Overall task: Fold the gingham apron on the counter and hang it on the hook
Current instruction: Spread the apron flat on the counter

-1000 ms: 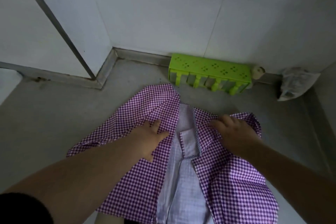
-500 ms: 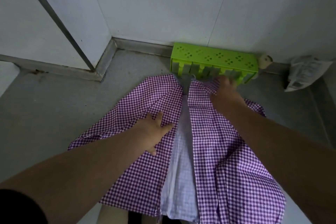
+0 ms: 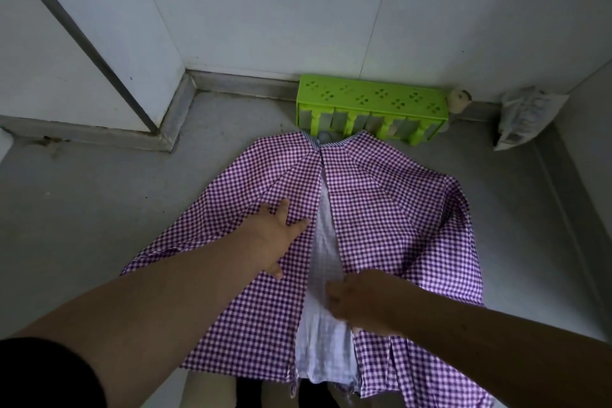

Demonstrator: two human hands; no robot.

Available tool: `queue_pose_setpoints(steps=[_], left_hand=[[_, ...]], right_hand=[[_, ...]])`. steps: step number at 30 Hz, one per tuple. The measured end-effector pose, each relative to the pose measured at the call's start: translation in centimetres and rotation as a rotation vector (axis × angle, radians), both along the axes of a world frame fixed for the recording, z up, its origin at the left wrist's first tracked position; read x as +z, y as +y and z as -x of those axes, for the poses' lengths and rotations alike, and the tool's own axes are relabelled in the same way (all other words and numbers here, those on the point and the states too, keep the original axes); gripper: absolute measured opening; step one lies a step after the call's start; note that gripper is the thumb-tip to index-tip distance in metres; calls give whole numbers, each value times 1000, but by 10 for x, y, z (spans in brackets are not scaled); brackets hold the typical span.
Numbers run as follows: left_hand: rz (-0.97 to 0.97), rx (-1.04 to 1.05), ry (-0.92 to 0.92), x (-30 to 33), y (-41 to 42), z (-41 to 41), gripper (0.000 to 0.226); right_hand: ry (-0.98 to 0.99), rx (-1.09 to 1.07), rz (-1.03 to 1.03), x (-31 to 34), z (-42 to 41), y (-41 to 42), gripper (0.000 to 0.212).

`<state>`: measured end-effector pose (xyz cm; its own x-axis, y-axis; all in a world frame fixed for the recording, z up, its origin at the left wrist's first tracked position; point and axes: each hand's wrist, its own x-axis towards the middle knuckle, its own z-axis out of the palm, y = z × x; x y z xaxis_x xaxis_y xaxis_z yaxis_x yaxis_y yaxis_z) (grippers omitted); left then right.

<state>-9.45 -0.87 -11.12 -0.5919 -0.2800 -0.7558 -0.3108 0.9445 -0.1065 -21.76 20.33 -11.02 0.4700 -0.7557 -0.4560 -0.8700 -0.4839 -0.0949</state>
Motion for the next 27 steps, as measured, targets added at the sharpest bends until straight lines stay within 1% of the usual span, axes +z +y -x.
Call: queue_pose_setpoints(steps=[3,5,8,10,12,13,15,16,17,18,20,22,23,24,27], left_hand=[[10,-8,20,1,1,0,127],[7,-1,21,1,0,0,127],[-20,42,3,4,1,2,126],[-30,45,6,5,2,3,124],[-26,25,39,4,1,1,122],[-25,22,59,2,0,-1,122],[-38,25,102,-1,-2,-7,124],[-54,34,136,-3,-5,-12,124],[-79,45,176,-3,-8,-16,124],[-105,56,222,0,-13,-22,122],[-115,56,337,5,-27,-38,114],[-46,30,410,10,-42,-58,106],[-7,48,431,12,-51,-70,105],[20,102,436,14,-59,-82,108],[68,354,330,20,-82,-121,125]], right_hand=[[-69,-38,2,3,0,0,22],[-178,-92,86,9,-4,-6,16],[-305,-185,173,14,-16,-16,24],[-330,-243,180,11,-28,-19,23],[-287,-403,178,5,-35,-23,29],[-251,-531,166,4,-38,-28,37],[-164,-734,99,3,-42,-37,63],[-112,-776,48,2,-45,-43,77],[-62,-798,-6,2,-47,-47,85],[-33,-813,-43,1,-50,-52,85],[-13,-841,-76,2,-55,-58,77],[-8,-852,-95,2,-56,-59,78],[-4,-849,-102,1,-56,-60,81],[-2,-845,-108,2,-54,-60,84],[18,-836,-113,1,-52,-62,95]])
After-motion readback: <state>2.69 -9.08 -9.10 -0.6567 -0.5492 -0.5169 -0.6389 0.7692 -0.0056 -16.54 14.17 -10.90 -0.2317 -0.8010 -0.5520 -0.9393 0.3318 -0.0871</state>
